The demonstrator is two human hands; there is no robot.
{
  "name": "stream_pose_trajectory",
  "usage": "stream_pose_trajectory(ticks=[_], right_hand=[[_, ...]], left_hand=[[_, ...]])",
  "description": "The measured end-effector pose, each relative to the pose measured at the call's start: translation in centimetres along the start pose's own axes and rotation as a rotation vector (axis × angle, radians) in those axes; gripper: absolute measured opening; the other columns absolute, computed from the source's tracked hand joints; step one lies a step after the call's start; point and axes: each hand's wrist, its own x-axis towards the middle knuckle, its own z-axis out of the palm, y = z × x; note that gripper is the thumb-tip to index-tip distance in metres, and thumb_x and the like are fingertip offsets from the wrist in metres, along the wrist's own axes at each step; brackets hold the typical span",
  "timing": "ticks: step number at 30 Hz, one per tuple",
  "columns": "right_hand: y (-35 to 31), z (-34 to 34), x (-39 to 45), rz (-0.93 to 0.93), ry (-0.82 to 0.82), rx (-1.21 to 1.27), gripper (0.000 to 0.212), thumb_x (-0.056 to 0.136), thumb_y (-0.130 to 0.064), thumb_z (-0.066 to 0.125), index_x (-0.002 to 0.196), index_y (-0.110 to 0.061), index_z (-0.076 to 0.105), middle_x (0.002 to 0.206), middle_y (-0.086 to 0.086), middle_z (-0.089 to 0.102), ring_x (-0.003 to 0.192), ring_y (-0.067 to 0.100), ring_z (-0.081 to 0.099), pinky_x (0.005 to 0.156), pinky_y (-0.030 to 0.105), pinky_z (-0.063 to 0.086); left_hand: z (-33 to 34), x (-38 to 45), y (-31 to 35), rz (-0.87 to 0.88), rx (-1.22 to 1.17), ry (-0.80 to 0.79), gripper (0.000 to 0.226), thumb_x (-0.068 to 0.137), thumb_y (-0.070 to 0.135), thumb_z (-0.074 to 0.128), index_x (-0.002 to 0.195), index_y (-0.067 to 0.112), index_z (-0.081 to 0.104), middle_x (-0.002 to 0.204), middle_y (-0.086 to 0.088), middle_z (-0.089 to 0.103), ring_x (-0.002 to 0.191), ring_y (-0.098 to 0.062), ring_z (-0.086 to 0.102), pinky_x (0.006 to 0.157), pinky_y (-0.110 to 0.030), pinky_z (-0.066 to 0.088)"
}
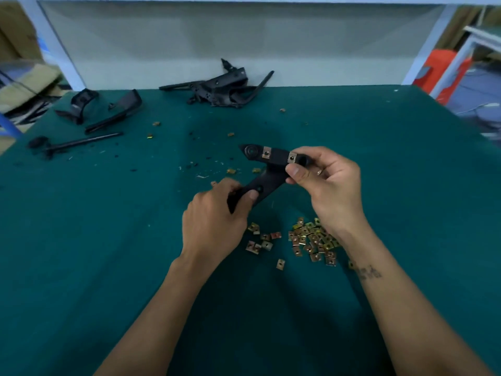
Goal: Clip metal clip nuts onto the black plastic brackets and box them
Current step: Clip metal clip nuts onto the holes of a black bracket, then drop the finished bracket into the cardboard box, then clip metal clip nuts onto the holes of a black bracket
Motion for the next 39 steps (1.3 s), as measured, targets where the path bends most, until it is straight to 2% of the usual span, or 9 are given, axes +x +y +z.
stream_pose_trajectory(ticks=[3,9,16,19,23,27,33,37,39], right_hand=[[-0.5,-1.1,0.3,0.057,0.082,0.16,0.021,0.078,-0.006,0.084,0.09,-0.023,0.08,0.086,-0.002,0.075,0.077,0.012,0.066,0.068,0.025,0.056],[-1.1,-2.9,-0.9,0.081,0.122,0.148,0.019,0.079,-0.006,0.083,0.092,-0.02,0.079,0.087,0.0,0.076,0.077,0.012,0.067,0.066,0.024,0.056],[-2.4,-7.5,-5.4,0.103,0.206,-0.198,0.016,0.09,-0.021,0.076,0.107,-0.021,0.075,0.09,0.003,0.075,0.082,0.019,0.07,0.088,0.056,0.059],[-3.8,-10.1,-9.0,0.166,0.36,-0.15,0.025,0.099,-0.019,0.067,0.124,-0.017,0.065,0.094,0.003,0.074,0.083,0.024,0.074,0.081,0.043,0.061],[-5.1,-13.7,-16.2,0.223,0.646,0.002,0.026,0.103,-0.007,0.059,0.127,-0.013,0.055,0.074,-0.008,0.07,0.072,0.011,0.068,0.071,0.026,0.058],[-6.4,-17.1,-23.9,0.309,0.897,0.175,0.007,0.107,-0.008,0.051,0.108,-0.003,0.054,0.086,0.01,0.061,0.085,0.021,0.056,0.077,0.031,0.046],[-6.0,-24.0,-33.5,0.476,1.365,0.395,0.011,0.101,-0.009,0.055,0.096,-0.002,0.062,0.083,0.016,0.058,0.088,0.032,0.056,0.086,0.042,0.045],[-2.4,-26.6,-36.7,0.66,1.543,0.569,0.022,0.1,-0.006,0.052,0.111,0.006,0.068,0.103,0.024,0.07,0.097,0.039,0.069,0.082,0.042,0.059],[-0.3,-27.3,-38.0,0.721,1.619,0.575,0.02,0.102,-0.003,0.05,0.091,0.001,0.066,0.076,0.016,0.071,0.065,0.025,0.071,0.056,0.029,0.057]], left_hand=[[0.4,0.0,0.5,0.03,-0.193,-0.065,0.035,0.093,0.06,0.051,0.093,0.028,0.066,0.072,0.015,0.065,0.071,-0.008,0.061,0.059,-0.036,0.048],[0.9,-0.6,2.2,0.079,-0.205,-0.104,0.038,0.094,0.058,0.05,0.091,0.024,0.068,0.068,0.014,0.063,0.067,-0.006,0.06,0.053,-0.028,0.037],[2.1,-2.3,5.9,0.101,-0.201,-0.186,0.028,0.096,0.051,0.06,0.087,0.026,0.068,0.066,0.014,0.067,0.064,-0.005,0.063,0.058,-0.034,0.049],[3.9,-3.9,10.0,0.123,-0.201,-0.232,0.028,0.096,0.049,0.062,0.086,0.024,0.069,0.072,0.012,0.069,0.073,-0.014,0.065,0.068,-0.039,0.051],[7.5,-8.7,18.6,0.263,-0.242,-0.399,0.027,0.099,0.045,0.053,0.093,0.022,0.066,0.087,-0.002,0.073,0.089,-0.034,0.067,0.076,-0.045,0.05],[11.1,-16.1,26.5,0.533,-0.238,-0.621,0.019,0.101,0.034,0.046,0.103,0.019,0.058,0.101,-0.012,0.07,0.096,-0.042,0.063,0.067,-0.04,0.038],[17.7,-27.6,30.8,0.696,-0.169,-1.09,0.05,0.1,0.01,0.05,0.149,0.011,0.038,0.14,-0.01,0.044,0.12,-0.035,0.057,0.092,-0.043,0.047],[22.3,-32.2,29.8,0.59,-0.016,-1.283,0.048,0.104,0.018,0.047,0.15,0.015,0.034,0.148,-0.013,0.03,0.118,-0.038,0.057,0.095,-0.045,0.048],[24.1,-33.4,28.9,0.507,0.044,-1.4,0.057,0.103,0.016,0.05,0.156,0.019,0.028,0.161,-0.015,0.015,0.127,-0.039,0.052,0.099,-0.044,0.047]])
